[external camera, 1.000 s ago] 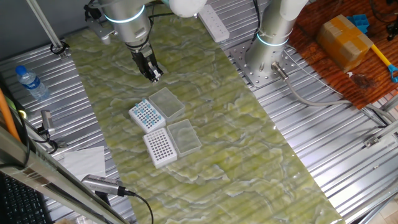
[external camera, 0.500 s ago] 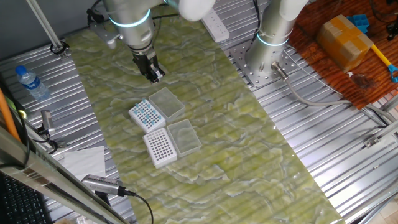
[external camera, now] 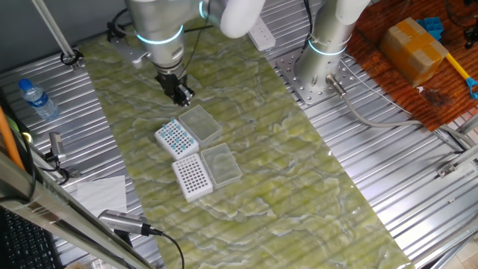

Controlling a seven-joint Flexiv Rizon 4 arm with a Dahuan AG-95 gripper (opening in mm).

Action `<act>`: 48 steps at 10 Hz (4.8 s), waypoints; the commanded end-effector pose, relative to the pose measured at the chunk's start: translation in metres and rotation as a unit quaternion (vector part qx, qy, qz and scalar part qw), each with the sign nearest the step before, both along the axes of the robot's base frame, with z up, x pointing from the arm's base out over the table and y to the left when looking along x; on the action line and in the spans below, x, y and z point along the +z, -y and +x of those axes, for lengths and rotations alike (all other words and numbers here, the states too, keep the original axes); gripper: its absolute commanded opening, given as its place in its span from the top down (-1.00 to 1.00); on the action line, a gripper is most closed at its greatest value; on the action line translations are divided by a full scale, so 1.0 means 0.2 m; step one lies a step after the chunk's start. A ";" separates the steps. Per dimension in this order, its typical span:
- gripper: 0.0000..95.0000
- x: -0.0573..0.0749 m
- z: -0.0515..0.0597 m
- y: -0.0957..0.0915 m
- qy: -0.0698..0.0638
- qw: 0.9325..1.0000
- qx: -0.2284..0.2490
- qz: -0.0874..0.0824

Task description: Transfer all medium pipette tips from one holder to another

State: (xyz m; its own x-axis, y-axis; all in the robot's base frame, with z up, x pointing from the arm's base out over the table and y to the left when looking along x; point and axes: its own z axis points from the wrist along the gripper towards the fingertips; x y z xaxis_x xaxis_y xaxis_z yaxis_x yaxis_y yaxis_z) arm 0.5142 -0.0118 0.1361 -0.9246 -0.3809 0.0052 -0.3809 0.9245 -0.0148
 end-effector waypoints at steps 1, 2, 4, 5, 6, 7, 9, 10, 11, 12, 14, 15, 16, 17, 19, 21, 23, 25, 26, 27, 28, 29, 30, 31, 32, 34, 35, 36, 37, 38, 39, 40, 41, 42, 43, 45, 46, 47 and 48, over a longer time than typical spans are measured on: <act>0.60 -0.10 0.08 0.01 -0.004 1.000 0.024 0.002; 0.60 -0.14 0.13 0.02 -0.007 1.000 0.030 0.003; 0.60 -0.19 0.17 0.02 -0.013 0.999 0.035 0.005; 0.60 -0.21 0.17 0.02 -0.012 0.999 0.039 0.007; 0.60 -0.21 0.17 0.02 -0.015 0.999 0.034 0.008; 0.60 -0.22 0.17 0.02 -0.018 0.999 0.028 0.009; 0.60 -0.22 0.17 0.01 -0.017 0.999 0.027 0.011; 0.60 -0.24 0.17 0.00 -0.015 1.000 0.019 0.011; 0.60 -0.26 0.17 0.00 -0.009 1.000 0.023 0.011; 0.60 -0.28 0.17 0.00 -0.007 1.000 0.025 0.012; 0.60 -0.29 0.17 0.00 -0.006 1.000 0.024 0.012; 0.60 -0.29 0.17 0.00 -0.005 1.000 0.023 0.012; 1.00 -0.31 0.17 0.00 -0.001 1.000 0.022 0.012; 1.00 -0.31 0.17 0.00 0.001 1.000 0.022 0.012; 1.00 -0.32 0.17 0.00 0.002 1.000 0.021 0.011; 1.00 -0.26 0.17 0.00 -0.006 0.999 0.030 0.010; 1.00 -0.17 0.16 -0.01 -0.015 0.999 0.031 0.009; 1.00 -0.01 0.13 -0.03 -0.031 0.999 0.021 0.009; 1.00 0.08 0.10 -0.06 -0.032 0.999 -0.006 0.021; 1.00 0.10 0.09 -0.09 -0.034 0.998 -0.034 0.033; 1.00 0.11 0.08 -0.13 -0.035 0.997 -0.052 0.036; 1.00 0.12 0.11 -0.15 -0.041 0.996 -0.070 0.040; 1.00 0.13 0.12 -0.16 -0.043 0.995 -0.077 0.043; 1.00 0.13 0.12 -0.16 -0.042 0.995 -0.076 0.042; 1.00 0.13 0.12 -0.16 -0.043 0.995 -0.076 0.041; 1.00 0.13 0.12 -0.16 -0.050 0.998 -0.029 0.036; 1.00 0.13 0.12 -0.16 -0.048 0.998 0.006 0.044; 1.00 0.13 0.12 -0.16 -0.045 0.997 0.034 0.049; 1.00 0.13 0.12 -0.16 -0.034 0.995 0.067 0.071; 1.00 0.13 0.12 -0.16 -0.029 0.994 0.069 0.080; 1.00 0.13 0.12 -0.16 -0.030 0.994 0.062 0.084; 1.00 0.13 0.12 -0.16 -0.033 0.995 0.056 0.080; 1.00 0.14 0.12 -0.19 -0.039 0.996 0.028 0.073; 1.00 0.17 0.10 -0.38 -0.040 0.997 -0.007 0.066; 1.00 0.18 0.10 -0.49 -0.040 0.997 -0.032 0.062; 1.00 0.18 0.09 -0.66 -0.034 0.995 -0.067 0.061; 1.00 0.17 0.08 -0.76 -0.023 0.994 -0.088 0.065; 1.00 0.13 0.06 -0.87 -0.009 0.992 -0.109 0.068; 1.00 0.13 0.07 -0.88 -0.008 0.991 -0.115 0.071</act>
